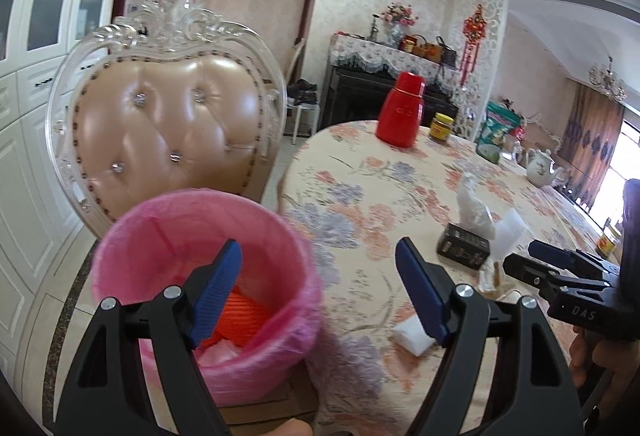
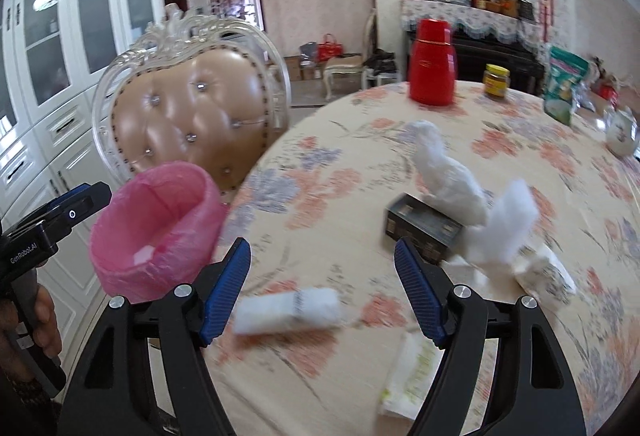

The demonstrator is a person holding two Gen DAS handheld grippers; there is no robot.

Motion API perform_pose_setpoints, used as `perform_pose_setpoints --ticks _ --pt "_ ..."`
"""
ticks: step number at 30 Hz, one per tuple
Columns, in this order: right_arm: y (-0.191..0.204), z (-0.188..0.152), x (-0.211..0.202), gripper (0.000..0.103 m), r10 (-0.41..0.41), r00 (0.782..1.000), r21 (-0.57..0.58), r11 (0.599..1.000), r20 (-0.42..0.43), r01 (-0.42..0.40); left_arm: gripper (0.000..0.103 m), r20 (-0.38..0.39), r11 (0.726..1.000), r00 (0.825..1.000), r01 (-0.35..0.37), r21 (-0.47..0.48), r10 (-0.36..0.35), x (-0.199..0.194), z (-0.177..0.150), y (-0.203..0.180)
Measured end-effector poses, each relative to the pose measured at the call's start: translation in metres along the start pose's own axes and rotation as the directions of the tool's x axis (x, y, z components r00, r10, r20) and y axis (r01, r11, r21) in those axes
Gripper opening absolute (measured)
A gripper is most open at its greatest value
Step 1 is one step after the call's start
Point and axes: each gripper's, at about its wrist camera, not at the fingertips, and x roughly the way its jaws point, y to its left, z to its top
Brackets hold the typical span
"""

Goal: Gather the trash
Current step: 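Move both tools back over the table toward the tissue packet and paper cup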

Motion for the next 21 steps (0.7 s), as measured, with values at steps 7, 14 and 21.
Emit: perform_pose_setpoints --ticks 7,14,21 --pt "-0.024 -0.02 -0.003 0.072 -0.047 0.998 0.049 0.998 -0.028 0.049 0.077 -0.043 0.998 0.998 0.05 0.029 -0.049 0.022 -0.01 -0.03" --pt "-0.042 -0.04 -0.001 0.072 -0.072 0.995 0.081 0.994 -0.064 0.077 0.077 -0.084 0.995 0.993 0.083 0.054 -0.078 0.037 -0.02 -0.052" --pt "-0.058 -0.061 0.011 0.072 -0.099 0.985 0.106 0.988 -0.143 0.114 0.077 -0.124 0.991 0.987 0.112 0.071 -0.103 0.051 -0.029 -0.068"
